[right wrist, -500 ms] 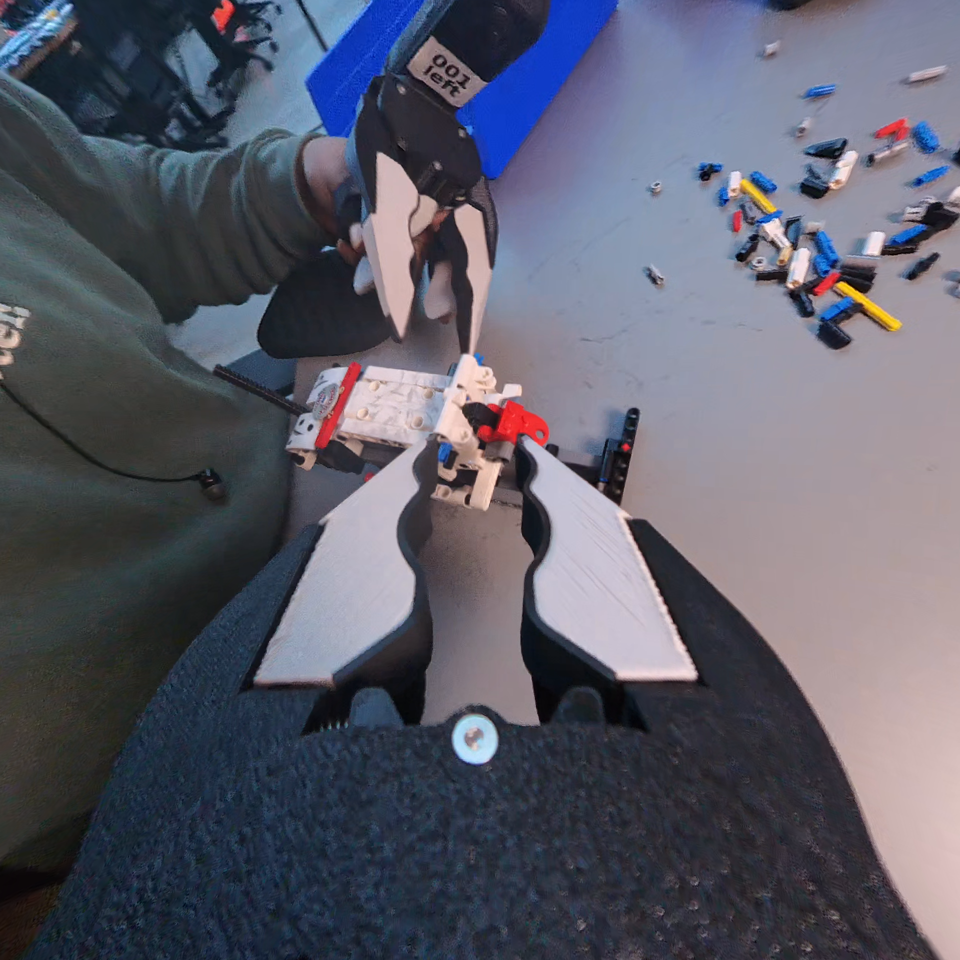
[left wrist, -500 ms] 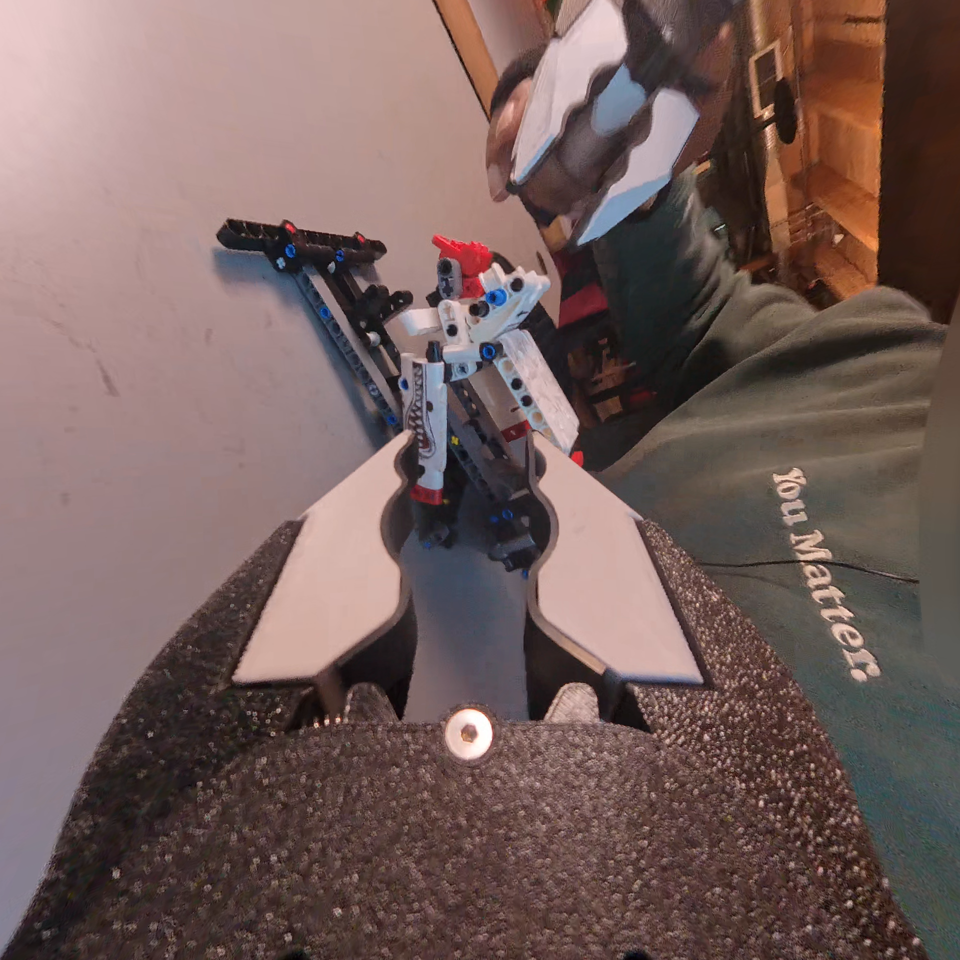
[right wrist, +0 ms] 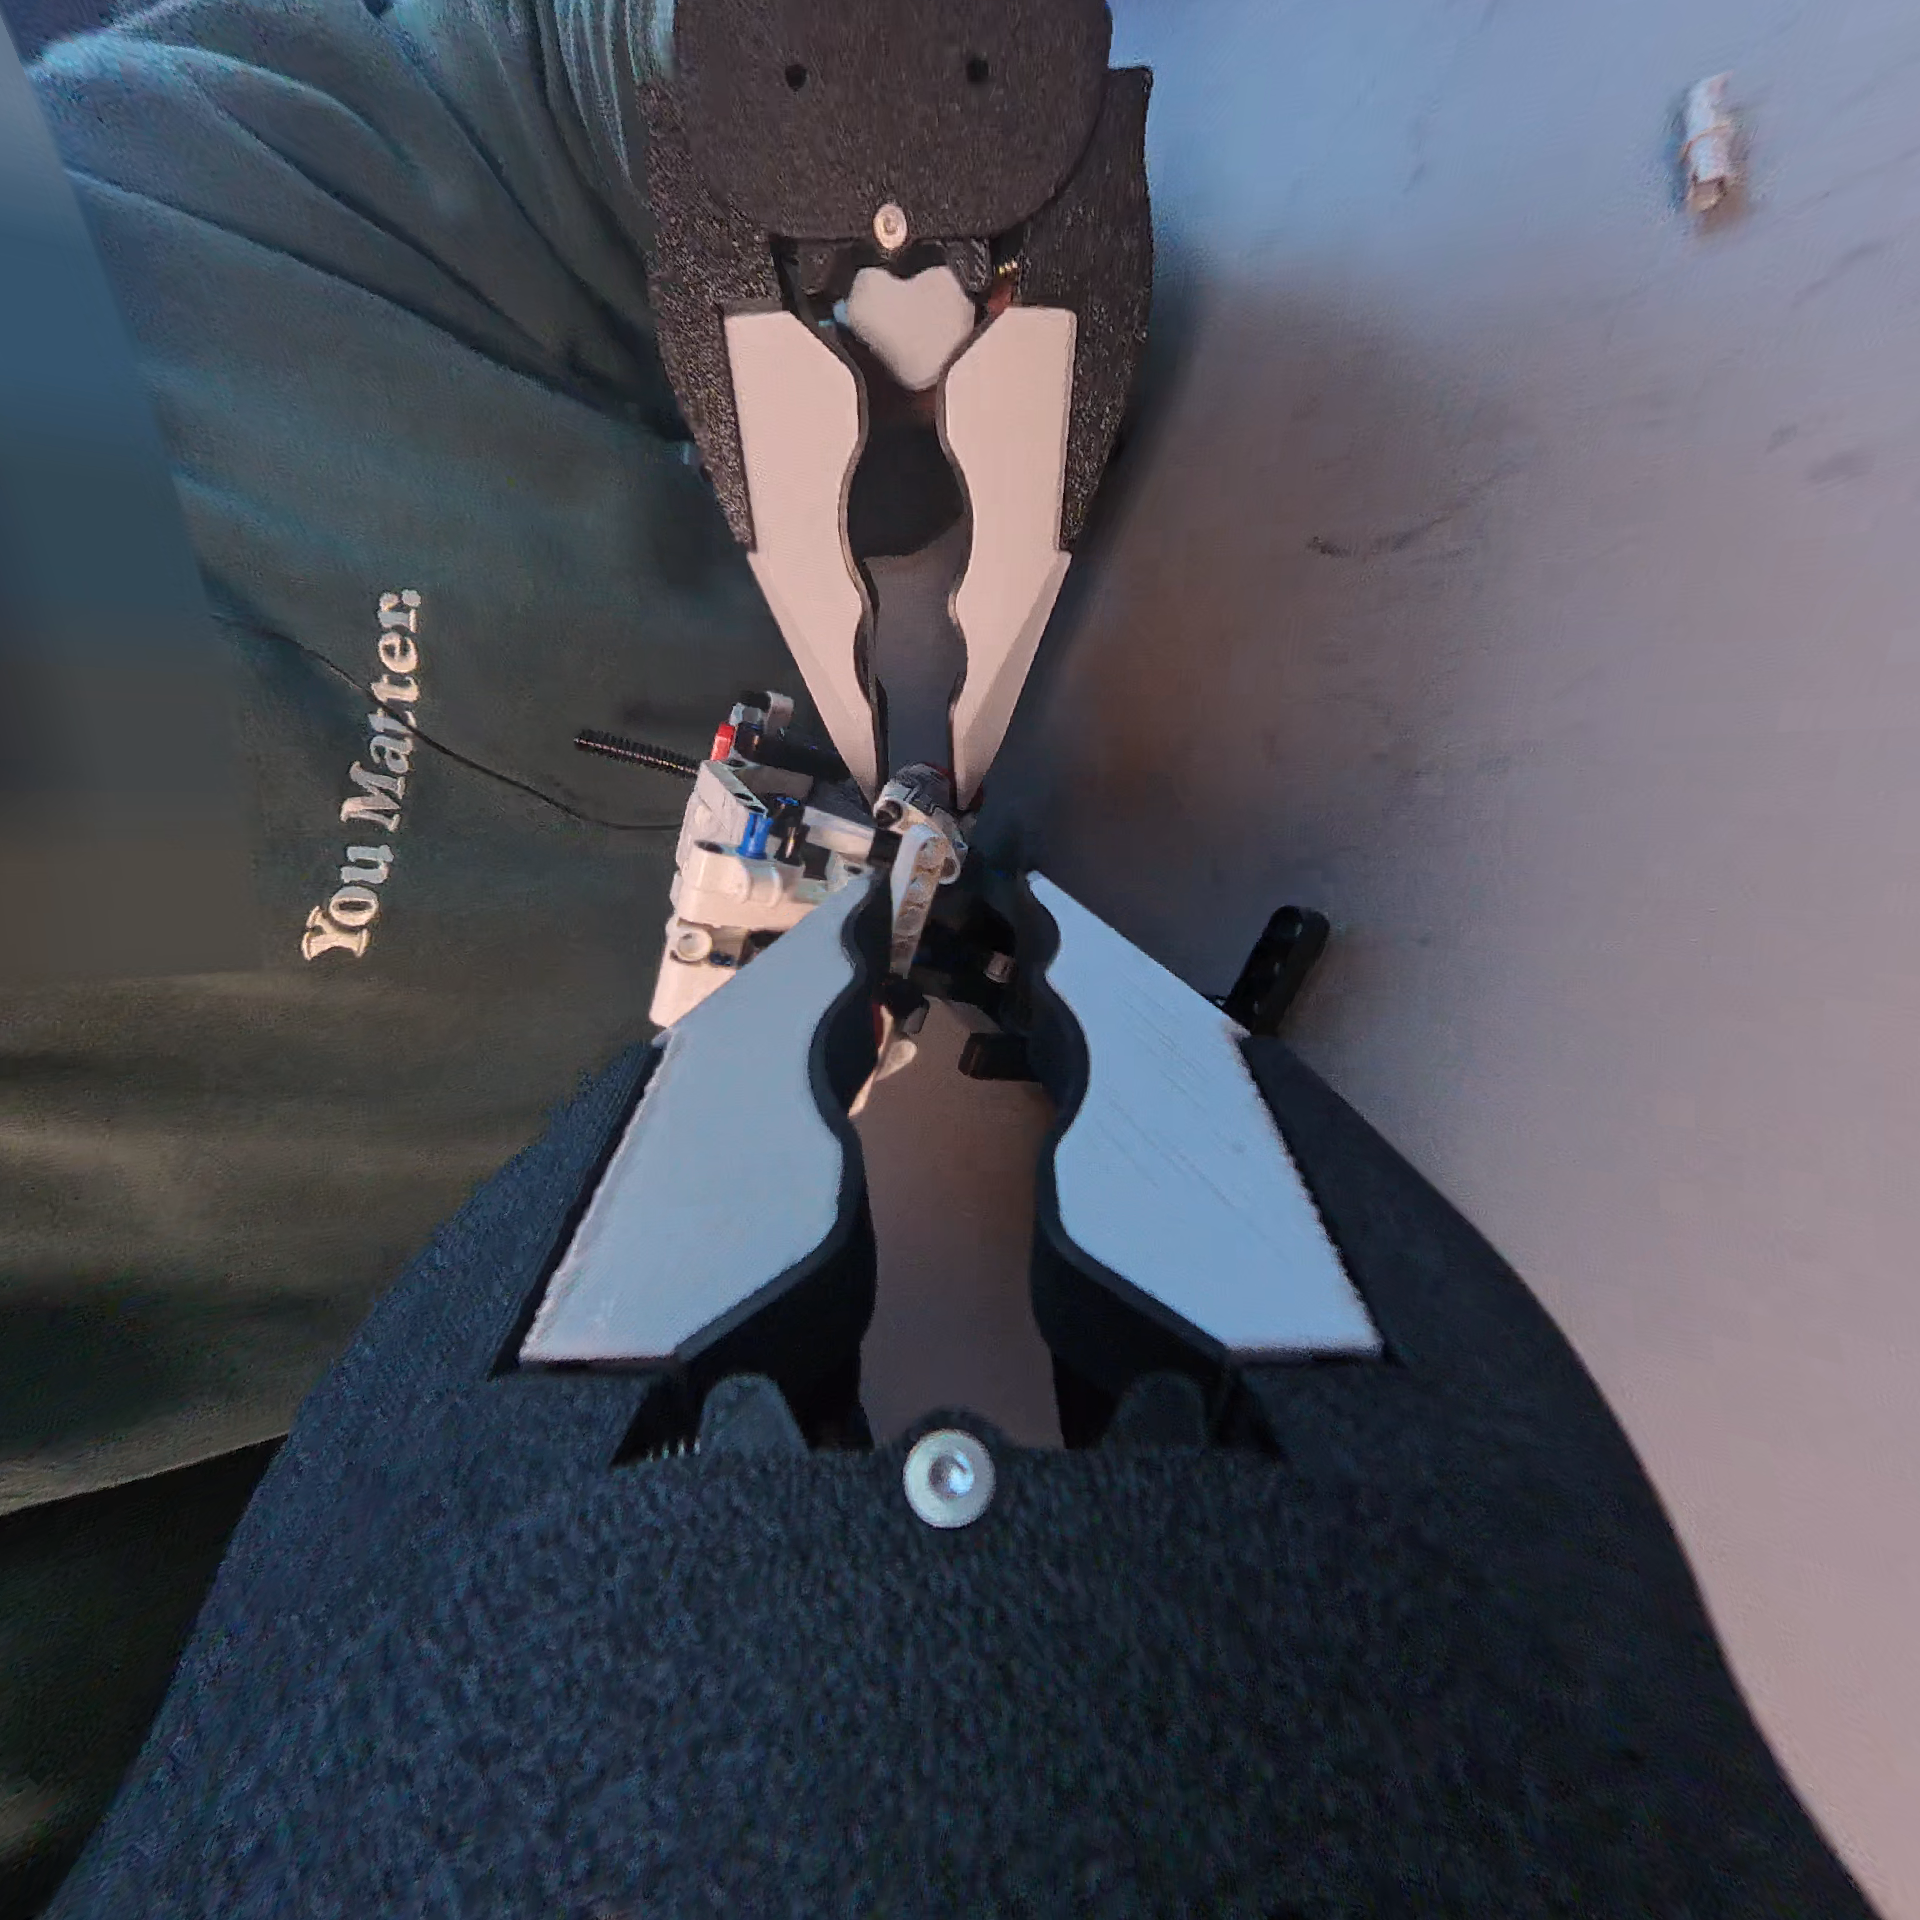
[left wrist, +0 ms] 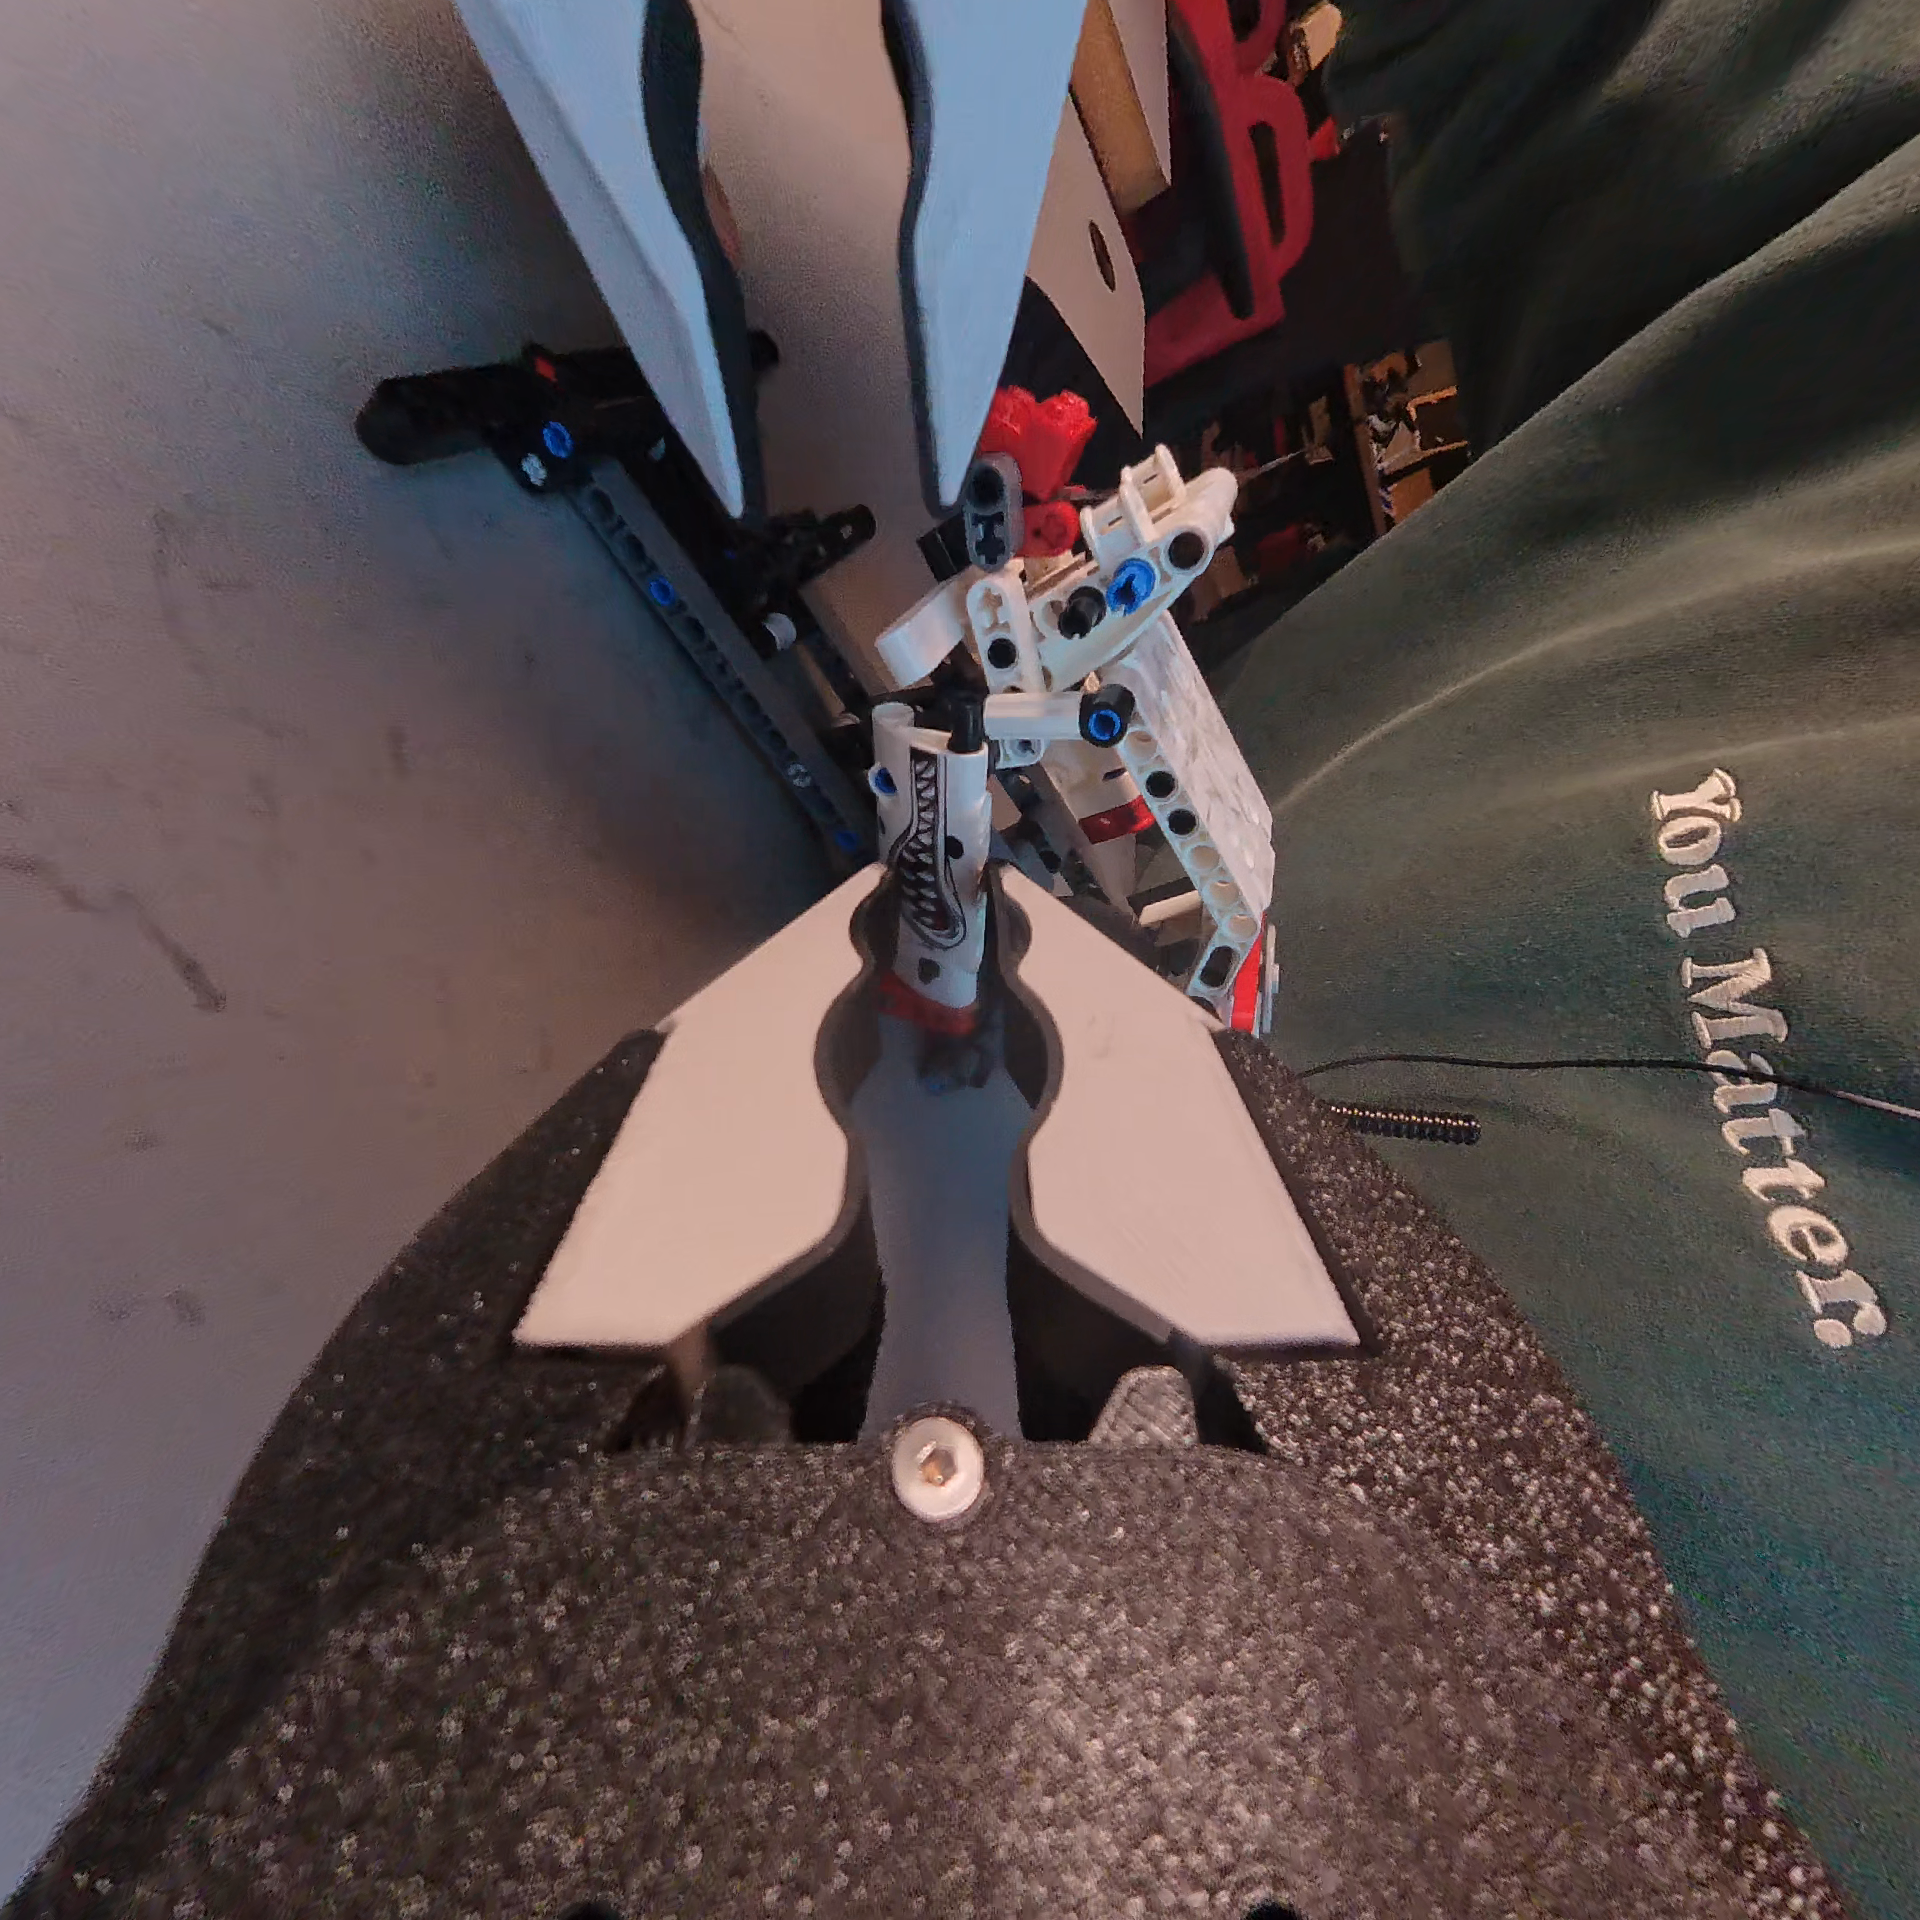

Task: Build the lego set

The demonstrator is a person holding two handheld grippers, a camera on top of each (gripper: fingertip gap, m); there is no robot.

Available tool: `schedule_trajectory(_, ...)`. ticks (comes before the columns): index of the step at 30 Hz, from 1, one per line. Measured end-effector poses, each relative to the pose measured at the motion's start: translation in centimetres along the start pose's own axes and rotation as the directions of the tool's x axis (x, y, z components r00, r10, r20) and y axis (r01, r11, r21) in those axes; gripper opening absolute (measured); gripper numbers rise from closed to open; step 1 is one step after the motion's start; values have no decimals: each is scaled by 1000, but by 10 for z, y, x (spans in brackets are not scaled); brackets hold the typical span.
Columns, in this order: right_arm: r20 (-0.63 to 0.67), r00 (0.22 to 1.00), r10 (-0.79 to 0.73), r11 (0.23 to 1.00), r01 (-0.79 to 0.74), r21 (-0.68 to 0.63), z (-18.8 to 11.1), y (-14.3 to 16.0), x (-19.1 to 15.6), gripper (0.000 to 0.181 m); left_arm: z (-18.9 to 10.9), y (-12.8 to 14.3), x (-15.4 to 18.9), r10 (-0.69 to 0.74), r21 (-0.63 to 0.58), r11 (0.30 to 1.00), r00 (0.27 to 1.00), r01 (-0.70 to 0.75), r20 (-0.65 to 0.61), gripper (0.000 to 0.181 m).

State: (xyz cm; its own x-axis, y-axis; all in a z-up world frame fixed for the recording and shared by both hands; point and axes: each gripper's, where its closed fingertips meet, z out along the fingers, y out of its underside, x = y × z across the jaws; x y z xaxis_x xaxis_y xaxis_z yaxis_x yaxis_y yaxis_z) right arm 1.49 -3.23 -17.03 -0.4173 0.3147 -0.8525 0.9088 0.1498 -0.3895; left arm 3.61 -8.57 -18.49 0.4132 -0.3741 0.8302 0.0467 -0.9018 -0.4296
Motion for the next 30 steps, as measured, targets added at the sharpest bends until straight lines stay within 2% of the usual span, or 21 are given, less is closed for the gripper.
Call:
schedule_trajectory(3, 70, 997, 28, 999, -27, -21, 6, 7, -5, 17, 0, -1, 0, 22, -38, 999, 1000, -22, 0, 15)
schedule_trajectory(8, 115, 990, 77, 995, -85, 60, 9, 10, -12, 11, -4, -3, 1, -10, -102, 995, 999, 5, -45, 15)
schedule_trajectory(16, 46, 990, 131, 962, -138, 237, 25, 29, -24, 12, -8, -1, 6, -72, -191, 980, 995, 57, -73, 13)
schedule_trajectory(19, 27, 987, 156, 934, -157, 320, 27, 29, -24, 13, -9, 0, 7, -74, -207, 976, 995, 59, -64, 13)
schedule_trajectory(23, 28, 984, 177, 915, -175, 364, 29, 27, -21, 15, -10, 2, 8, -79, -214, 975, 995, 63, -68, 13)
schedule_trajectory(30, 149, 955, 257, 876, -295, 381, 31, 24, -20, 13, -11, 1, 9, -105, -223, 971, 992, 87, -73, 13)
